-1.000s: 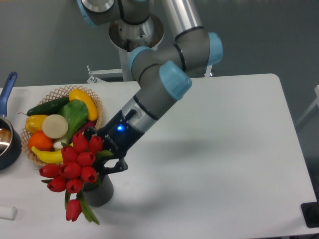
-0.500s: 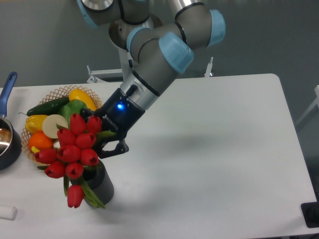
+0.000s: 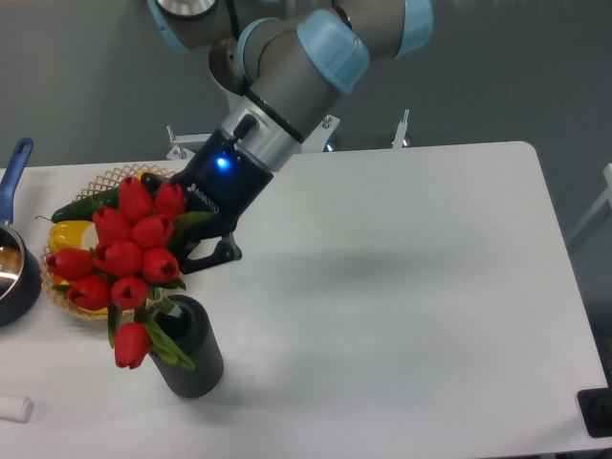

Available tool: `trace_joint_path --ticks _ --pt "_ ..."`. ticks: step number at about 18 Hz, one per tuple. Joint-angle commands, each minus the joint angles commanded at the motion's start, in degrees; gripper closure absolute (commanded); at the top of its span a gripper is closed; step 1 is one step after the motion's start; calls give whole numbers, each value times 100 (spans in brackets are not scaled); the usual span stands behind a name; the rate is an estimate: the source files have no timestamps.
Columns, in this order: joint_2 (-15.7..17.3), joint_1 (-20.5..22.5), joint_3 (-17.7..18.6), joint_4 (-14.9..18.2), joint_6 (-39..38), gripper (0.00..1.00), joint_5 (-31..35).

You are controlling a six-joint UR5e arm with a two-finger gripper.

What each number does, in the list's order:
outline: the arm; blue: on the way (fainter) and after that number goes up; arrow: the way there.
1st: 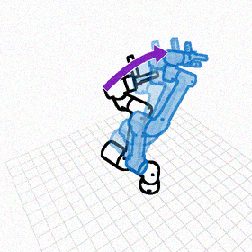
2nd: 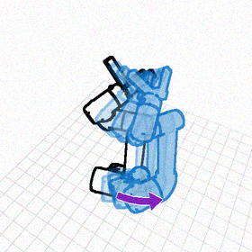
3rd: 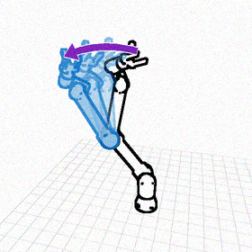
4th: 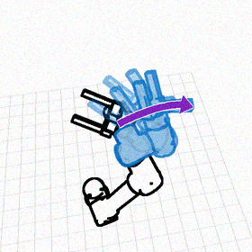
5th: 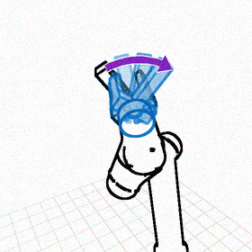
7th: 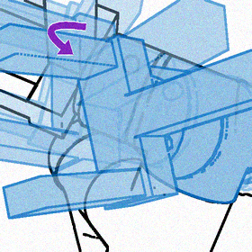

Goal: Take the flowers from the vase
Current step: 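Lift the tulips up out of the vase and carry them away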

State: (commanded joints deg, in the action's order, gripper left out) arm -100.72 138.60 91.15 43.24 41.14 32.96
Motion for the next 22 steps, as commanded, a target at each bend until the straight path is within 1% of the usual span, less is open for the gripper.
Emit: trace_joint_path --ticks 3,6,10,12,14,17,22 --pt "0 9 -79 0 -44 73 0" --pt "17 61 -202 0 -246 74 9" --pt "26 377 -246 -9 -308 73 9" --pt "35 640 -238 0 -290 73 35" --pt "35 1009 -238 0 -247 73 53" --pt "26 1720 -229 -9 -185 73 44" --pt "0 2740 -211 9 263 73 44"
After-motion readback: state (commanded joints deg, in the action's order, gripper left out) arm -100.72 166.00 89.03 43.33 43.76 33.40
